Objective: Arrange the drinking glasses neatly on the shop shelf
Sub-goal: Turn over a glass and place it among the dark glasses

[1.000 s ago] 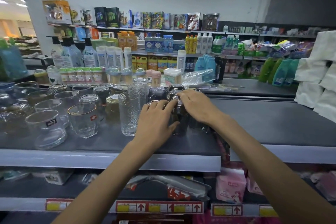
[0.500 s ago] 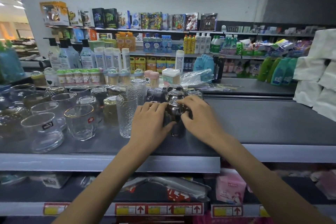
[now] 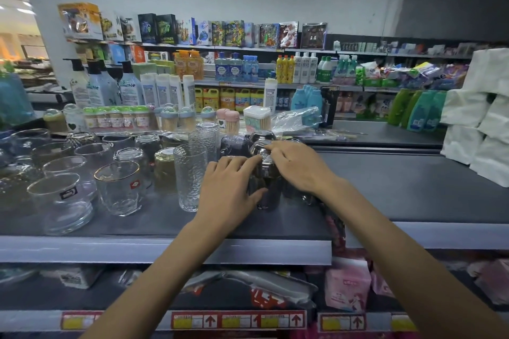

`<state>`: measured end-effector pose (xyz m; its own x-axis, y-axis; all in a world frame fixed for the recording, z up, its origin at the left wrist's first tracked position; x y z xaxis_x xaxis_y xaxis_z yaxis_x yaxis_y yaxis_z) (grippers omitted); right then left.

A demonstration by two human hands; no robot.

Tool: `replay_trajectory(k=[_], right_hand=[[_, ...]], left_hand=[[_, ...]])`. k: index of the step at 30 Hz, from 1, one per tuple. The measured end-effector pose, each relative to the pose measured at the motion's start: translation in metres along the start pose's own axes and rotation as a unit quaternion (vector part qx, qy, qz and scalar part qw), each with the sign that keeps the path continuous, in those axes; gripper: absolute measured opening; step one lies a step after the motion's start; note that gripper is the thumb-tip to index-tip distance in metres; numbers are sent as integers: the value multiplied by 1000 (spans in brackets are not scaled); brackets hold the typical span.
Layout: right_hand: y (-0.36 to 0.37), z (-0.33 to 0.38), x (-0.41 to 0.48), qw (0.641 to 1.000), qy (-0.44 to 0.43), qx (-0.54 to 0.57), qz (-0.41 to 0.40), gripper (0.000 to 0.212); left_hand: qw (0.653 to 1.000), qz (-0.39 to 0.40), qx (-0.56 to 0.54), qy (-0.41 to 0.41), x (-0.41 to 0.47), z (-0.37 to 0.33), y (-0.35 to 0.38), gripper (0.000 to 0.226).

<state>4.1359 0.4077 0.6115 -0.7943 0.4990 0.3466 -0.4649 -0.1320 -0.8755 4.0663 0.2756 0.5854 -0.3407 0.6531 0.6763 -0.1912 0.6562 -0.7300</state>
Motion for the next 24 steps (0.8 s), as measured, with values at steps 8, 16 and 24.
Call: replay_trajectory(k=[8, 16, 24], right_hand=[[-8, -1, -8, 999, 1, 30, -32, 54], [-4, 8, -60, 990, -50, 38, -129, 43], [-6, 6, -64, 990, -42, 29, -132, 46]], left_hand=[[1000, 5, -2, -3, 0, 1, 0, 72], [1000, 6, -10, -20, -1, 3, 3, 68], [1000, 6, -7, -16, 1, -4, 3, 67]])
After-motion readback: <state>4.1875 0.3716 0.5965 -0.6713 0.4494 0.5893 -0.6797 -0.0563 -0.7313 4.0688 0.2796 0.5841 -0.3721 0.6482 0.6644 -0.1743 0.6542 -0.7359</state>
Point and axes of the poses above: each hand's wrist, its own x-axis towards the middle knuckle, its own y-axis out of the palm, z = x × y, the point moved 9 cm from there along x, towards the middle knuckle, and after that the axes turned 1 degree about -y, right-handed, at the moved point
